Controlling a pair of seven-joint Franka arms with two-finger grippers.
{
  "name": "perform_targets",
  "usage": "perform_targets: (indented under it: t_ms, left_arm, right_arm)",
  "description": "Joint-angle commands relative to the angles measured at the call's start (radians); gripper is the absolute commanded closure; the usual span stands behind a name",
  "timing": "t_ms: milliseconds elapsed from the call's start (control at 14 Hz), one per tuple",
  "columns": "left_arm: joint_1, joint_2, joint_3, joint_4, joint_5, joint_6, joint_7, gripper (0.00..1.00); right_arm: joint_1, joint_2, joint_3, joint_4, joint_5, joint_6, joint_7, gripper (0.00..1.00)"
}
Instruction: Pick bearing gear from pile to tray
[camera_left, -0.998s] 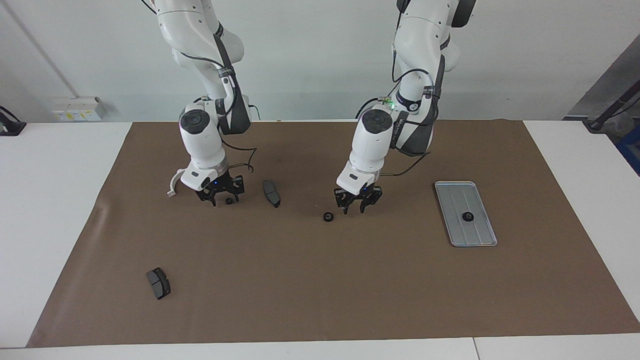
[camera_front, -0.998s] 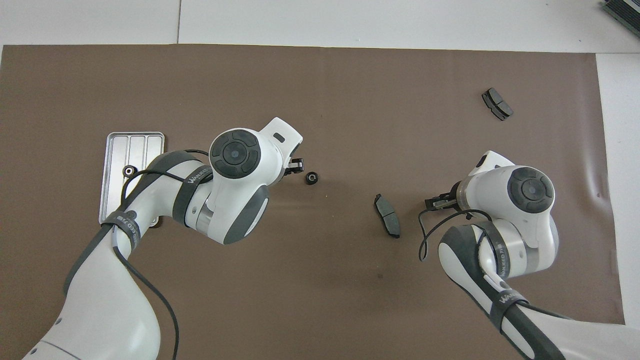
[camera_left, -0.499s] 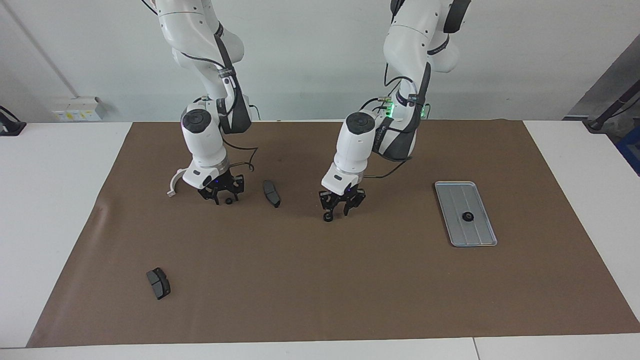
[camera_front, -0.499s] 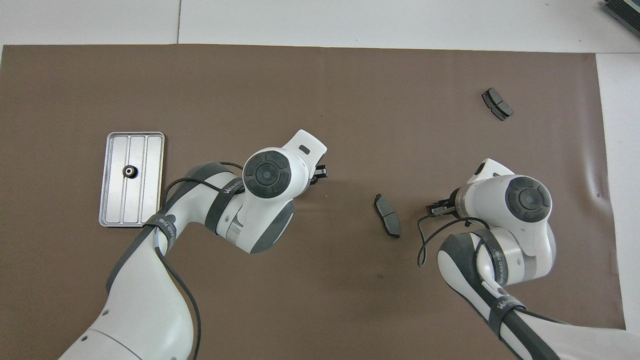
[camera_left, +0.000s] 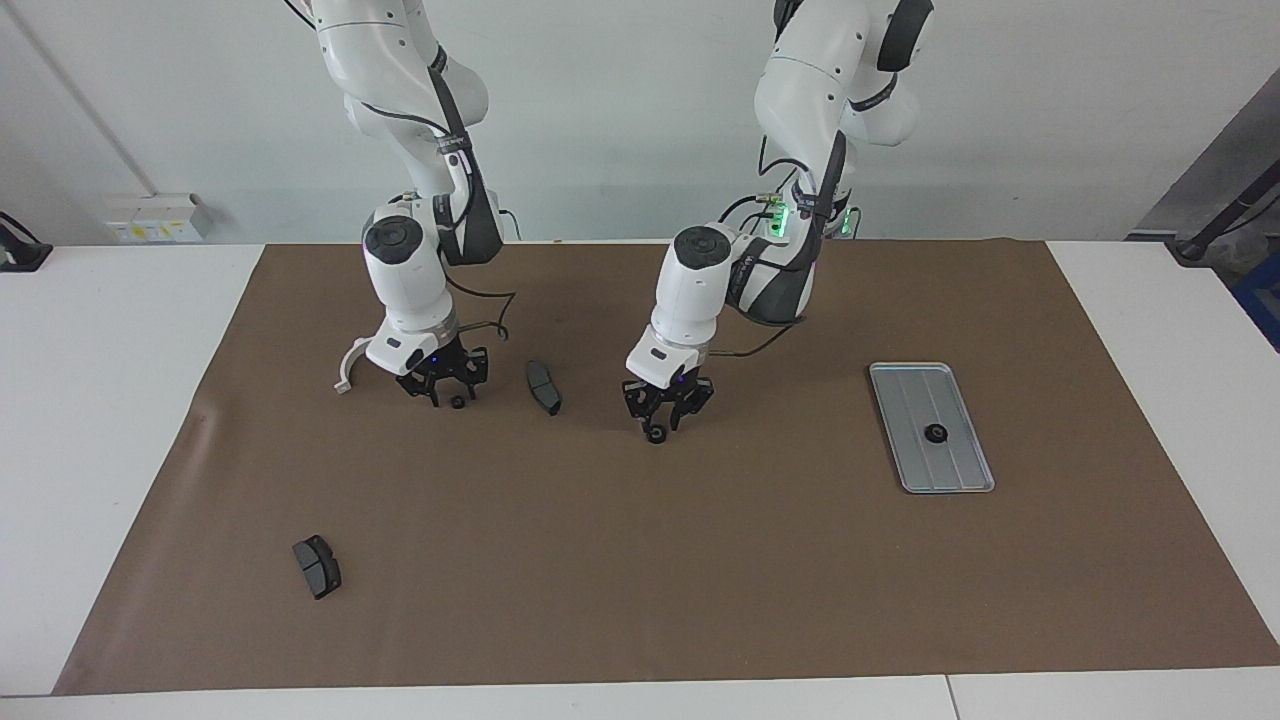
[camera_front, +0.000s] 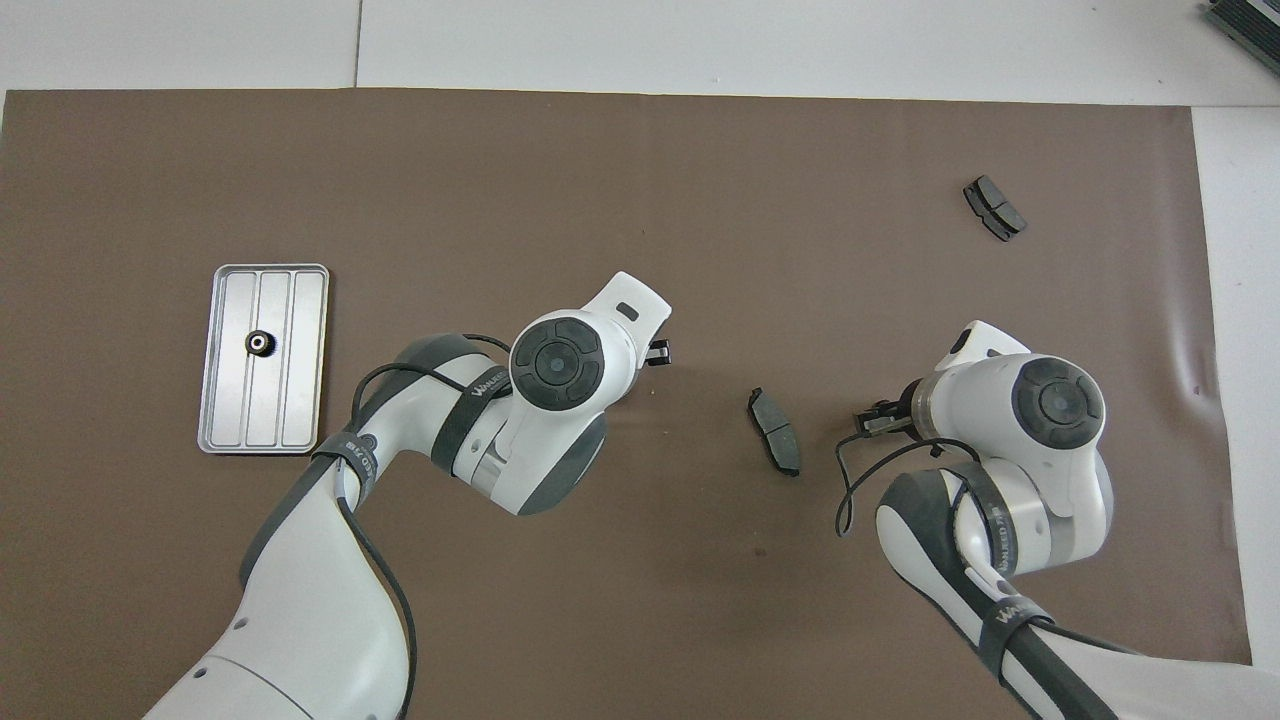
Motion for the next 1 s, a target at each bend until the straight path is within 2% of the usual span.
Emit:
perform_targets:
  t_ms: [0, 143, 356, 642, 927]
  left_arm:
    - [-0.020, 0.007, 0.017, -0.011, -0.017, 0.035, -0.009, 0.53]
    - [-0.020, 0.007, 0.017, -0.020, -0.017, 0.053, -0.009, 0.53]
    - [-0.020, 0.009, 0.017, -0.029, -0.017, 0.070, -0.009, 0.53]
    - [-0.020, 0.018, 0.017, -0.029, -0.017, 0.081, -0.011, 0.53]
    - [-0.027, 0.018, 0.017, -0.029, -0.017, 0.081, -0.023, 0.61]
  right_arm:
    - [-0.010, -0.032, 0.009, -0.032, 0.010, 0.014, -0.026, 0.45]
    - [-0.010, -0.032, 0.009, -0.032, 0.010, 0.014, -0.026, 0.48]
    - [-0.010, -0.032, 0.009, -0.034, 0.010, 0.014, -0.026, 0.63]
    - [-0.008, -0.032, 0.011, -0.031, 0.018, 0.014, -0.017, 0.97]
    - [0.018, -0.029, 0.011, -0.017, 0.023, 0.011, 0.017, 1.00]
